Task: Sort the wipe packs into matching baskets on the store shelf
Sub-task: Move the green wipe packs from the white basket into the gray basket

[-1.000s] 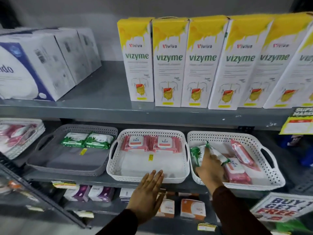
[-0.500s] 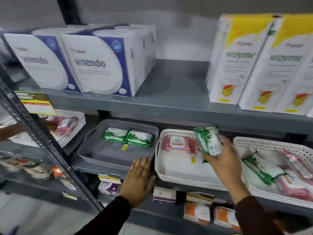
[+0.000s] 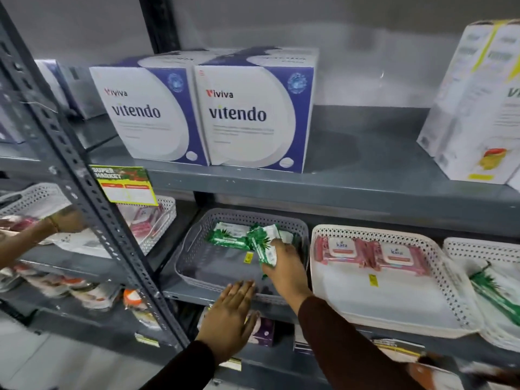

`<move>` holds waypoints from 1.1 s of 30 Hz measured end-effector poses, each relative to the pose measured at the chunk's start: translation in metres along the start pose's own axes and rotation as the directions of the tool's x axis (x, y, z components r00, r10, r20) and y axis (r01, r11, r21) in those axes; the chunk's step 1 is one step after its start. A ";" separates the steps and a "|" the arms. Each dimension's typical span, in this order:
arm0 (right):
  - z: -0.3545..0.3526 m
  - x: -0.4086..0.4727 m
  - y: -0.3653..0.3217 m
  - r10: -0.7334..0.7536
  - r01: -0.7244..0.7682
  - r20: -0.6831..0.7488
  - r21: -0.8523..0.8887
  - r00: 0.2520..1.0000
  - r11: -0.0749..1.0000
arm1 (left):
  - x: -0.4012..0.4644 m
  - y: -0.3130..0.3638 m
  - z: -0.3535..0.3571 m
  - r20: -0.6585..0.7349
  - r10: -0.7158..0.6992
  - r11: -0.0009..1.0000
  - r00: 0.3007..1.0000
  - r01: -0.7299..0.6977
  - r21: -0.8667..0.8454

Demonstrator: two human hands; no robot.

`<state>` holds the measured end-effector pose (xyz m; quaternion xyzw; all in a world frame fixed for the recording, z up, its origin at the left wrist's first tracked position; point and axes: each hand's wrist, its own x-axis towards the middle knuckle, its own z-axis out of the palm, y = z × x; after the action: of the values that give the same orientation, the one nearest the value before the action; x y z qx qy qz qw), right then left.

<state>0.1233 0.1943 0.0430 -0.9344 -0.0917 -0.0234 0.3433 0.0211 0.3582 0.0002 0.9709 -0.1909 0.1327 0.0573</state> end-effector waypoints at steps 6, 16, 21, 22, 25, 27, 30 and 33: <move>0.013 0.010 0.008 0.102 -0.065 0.172 -0.204 0.980 0.977 | 0.004 0.006 -0.005 -0.003 -0.051 0.999 0.999 0.051 -0.004; -0.130 -0.041 0.083 0.062 -0.020 -0.263 0.159 0.963 0.987 | 0.072 0.133 0.000 -0.066 0.156 0.976 0.986 -0.164 -0.144; -0.222 -0.075 0.191 0.201 -0.177 -0.498 0.095 0.844 0.980 | 0.116 0.219 0.019 -0.064 0.280 0.938 0.958 -0.287 -0.195; -0.234 -0.079 0.215 0.243 -0.237 -0.498 0.077 0.832 0.968 | 0.123 0.233 0.022 -0.055 0.295 0.935 0.954 -0.300 -0.187; -0.266 -0.091 0.283 0.375 -0.457 -0.451 -0.086 0.810 0.885 | 0.139 0.276 0.033 -0.017 0.329 0.928 0.944 -0.327 -0.179; -0.279 -0.097 0.314 0.484 -0.576 -0.348 -0.240 0.803 0.782 | 0.145 0.299 0.041 0.015 0.344 0.928 0.939 -0.337 -0.159; -0.289 -0.098 0.335 0.533 -0.602 -0.282 -0.346 0.798 0.720 | 0.145 0.317 0.049 0.040 0.329 0.935 0.943 -0.320 -0.155; -0.290 -0.095 0.346 0.494 -0.588 -0.328 -0.335 0.805 0.736 | 0.144 0.322 0.050 0.060 0.289 0.950 0.955 -0.279 -0.141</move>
<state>0.1007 -0.2662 0.0339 -0.9628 0.2311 -0.0431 0.1332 0.0372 0.0021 0.0118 0.9320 -0.3391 0.0876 0.0935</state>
